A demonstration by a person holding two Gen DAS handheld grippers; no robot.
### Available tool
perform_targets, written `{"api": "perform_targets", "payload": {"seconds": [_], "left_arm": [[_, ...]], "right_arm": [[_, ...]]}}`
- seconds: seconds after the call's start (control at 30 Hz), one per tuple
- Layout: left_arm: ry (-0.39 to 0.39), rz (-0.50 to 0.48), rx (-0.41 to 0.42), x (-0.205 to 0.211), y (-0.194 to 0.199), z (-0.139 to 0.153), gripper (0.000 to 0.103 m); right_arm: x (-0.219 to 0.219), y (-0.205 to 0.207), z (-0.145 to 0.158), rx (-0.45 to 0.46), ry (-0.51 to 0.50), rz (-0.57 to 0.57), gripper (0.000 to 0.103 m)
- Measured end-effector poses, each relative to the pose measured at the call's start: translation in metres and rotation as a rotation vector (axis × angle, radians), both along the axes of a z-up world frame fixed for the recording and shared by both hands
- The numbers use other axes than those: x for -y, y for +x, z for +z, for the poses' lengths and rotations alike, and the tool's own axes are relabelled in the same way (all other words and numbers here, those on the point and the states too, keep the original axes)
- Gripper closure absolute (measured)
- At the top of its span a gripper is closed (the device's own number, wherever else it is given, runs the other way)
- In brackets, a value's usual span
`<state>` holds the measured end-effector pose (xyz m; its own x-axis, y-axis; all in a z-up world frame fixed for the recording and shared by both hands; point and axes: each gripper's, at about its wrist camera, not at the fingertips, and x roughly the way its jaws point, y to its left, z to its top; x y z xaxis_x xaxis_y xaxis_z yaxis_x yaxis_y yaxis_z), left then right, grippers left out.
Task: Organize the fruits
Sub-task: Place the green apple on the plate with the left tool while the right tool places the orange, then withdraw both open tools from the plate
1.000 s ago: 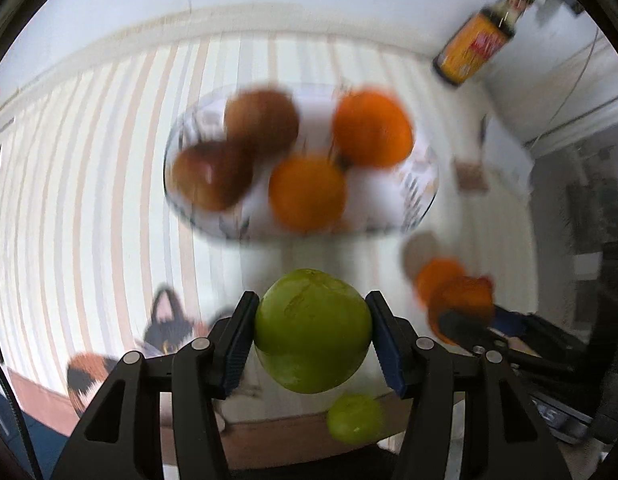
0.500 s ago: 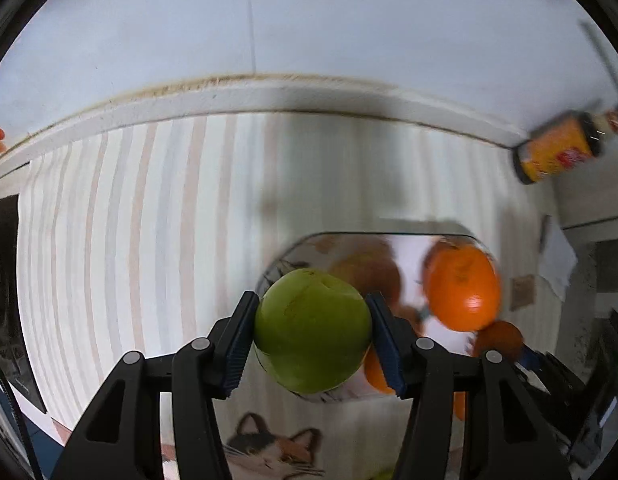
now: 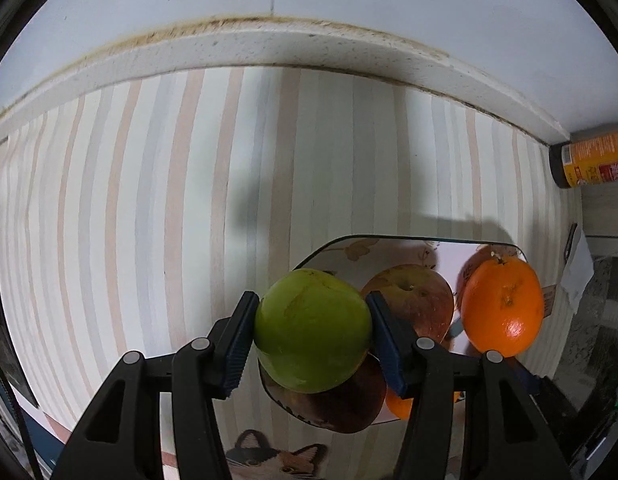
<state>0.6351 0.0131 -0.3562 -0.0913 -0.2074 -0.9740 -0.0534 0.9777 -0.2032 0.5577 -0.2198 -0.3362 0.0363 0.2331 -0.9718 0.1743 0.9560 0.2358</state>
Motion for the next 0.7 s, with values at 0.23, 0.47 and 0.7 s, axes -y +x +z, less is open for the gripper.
{"api": "perform_targets", "payload": {"seconds": [0.23, 0.47, 0.7], "left_arm": [[0.01, -0.008, 0.036, -0.005, -0.003, 0.009, 0.016], [0.044, 0.004, 0.123, -0.017, -0.017, 0.043, 0.016], [0.114, 0.004, 0.255, -0.016, -0.068, 0.079, 0.016]], "right_arm": [[0.001, 0.0, 0.004, 0.003, 0.03, -0.03, 0.019], [-0.012, -0.009, 0.023, 0.023, -0.096, 0.028, 0.008], [-0.025, -0.022, 0.058, 0.093, -0.239, 0.097, 0.007]]}}
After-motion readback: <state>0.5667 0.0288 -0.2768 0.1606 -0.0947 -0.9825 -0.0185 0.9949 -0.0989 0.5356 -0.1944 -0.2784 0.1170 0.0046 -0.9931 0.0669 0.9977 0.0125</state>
